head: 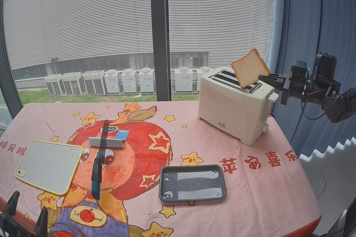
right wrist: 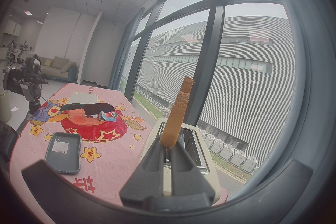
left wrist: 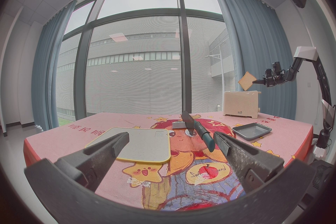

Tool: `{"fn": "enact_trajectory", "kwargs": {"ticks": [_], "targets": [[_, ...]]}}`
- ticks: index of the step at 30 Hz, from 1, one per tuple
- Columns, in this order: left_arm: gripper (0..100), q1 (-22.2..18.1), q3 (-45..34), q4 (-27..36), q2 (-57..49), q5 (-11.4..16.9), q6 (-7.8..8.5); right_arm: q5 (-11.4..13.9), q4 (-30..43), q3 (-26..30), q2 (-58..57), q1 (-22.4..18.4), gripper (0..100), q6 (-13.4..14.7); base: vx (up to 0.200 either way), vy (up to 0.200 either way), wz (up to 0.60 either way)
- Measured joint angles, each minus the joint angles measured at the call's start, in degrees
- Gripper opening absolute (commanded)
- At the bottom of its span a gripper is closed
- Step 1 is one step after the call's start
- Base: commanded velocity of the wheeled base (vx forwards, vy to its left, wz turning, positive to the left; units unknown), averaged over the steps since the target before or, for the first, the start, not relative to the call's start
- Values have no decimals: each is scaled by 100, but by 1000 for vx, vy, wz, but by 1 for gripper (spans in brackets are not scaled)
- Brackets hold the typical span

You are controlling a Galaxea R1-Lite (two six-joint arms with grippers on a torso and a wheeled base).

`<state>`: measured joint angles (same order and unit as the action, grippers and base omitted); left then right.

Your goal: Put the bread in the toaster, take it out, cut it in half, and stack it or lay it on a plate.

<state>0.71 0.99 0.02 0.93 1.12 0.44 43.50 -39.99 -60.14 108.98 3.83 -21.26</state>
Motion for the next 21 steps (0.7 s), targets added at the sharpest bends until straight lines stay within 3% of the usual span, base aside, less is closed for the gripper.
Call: {"fn": "enact_trajectory", "kwargs": {"ticks": [21], "targets": [[100,0,2,-2,0,0,0,-11,268,-456,279,-80,0,-121,0,0,0]]}}
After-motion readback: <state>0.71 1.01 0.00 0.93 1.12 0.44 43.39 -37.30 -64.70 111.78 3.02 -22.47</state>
